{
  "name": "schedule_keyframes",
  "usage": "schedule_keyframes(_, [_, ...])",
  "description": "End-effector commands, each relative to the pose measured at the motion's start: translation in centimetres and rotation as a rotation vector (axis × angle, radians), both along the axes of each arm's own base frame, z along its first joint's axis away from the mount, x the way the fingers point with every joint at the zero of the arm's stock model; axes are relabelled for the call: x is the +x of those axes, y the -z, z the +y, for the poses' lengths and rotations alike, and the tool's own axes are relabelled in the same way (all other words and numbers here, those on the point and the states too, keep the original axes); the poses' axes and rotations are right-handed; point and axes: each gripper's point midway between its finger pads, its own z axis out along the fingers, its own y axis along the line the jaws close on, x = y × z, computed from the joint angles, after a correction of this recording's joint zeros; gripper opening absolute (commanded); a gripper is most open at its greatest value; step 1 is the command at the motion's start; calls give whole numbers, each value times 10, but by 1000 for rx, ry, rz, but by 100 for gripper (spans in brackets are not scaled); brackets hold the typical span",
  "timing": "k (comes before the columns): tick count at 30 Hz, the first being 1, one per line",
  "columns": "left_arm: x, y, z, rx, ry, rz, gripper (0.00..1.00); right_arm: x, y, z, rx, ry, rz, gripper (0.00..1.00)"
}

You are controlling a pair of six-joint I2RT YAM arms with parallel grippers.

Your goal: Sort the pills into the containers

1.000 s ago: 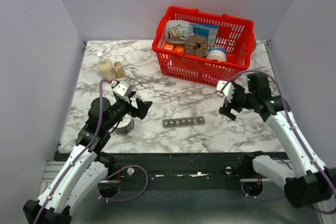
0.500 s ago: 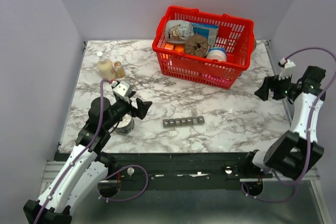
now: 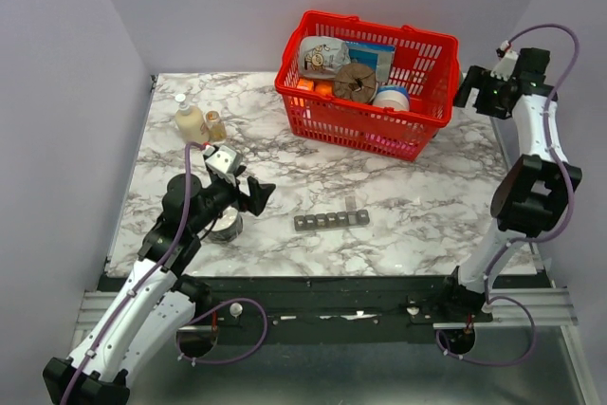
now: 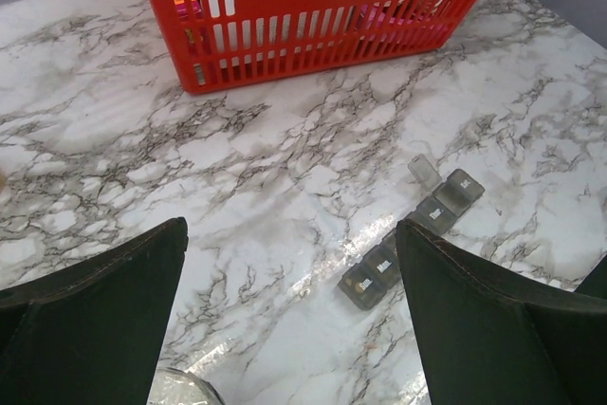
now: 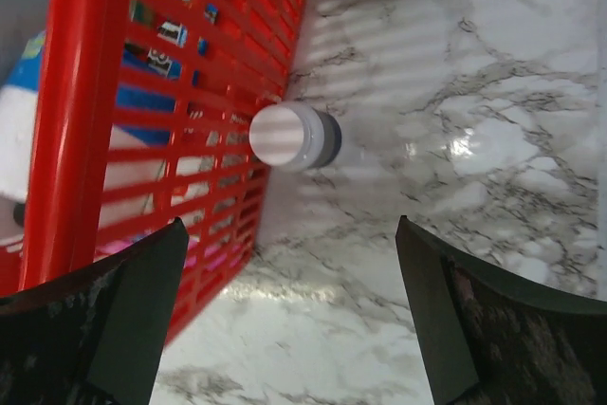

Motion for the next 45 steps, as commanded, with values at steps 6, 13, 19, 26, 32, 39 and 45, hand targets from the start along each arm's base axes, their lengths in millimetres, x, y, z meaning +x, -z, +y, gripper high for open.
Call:
schedule_keyframes(6, [5,11,3,35,-17,25,99,37,45,15,91,255,167,100])
schedule_keyframes(13, [8,19,3,44,-25,54,99,54,95,33,166,293,280,100])
schedule_keyframes(19, [10,24,4,51,-36,68,99,59,110,58,224,227,316,100])
schedule_keyframes(26, [11,26,3,56,-34,78,99,56,126,71,230,208,349,98])
schedule_keyframes(32, [10,25,5,60,-36,73,99,53,125,73,236,208,348,89])
schedule_keyframes(39, [10,25,5,60,-33,71,99,61,72,91,400,109,210,96])
schedule_keyframes(45, [9,24,4,56,-31,70,99,74,67,86,393,130,172,98])
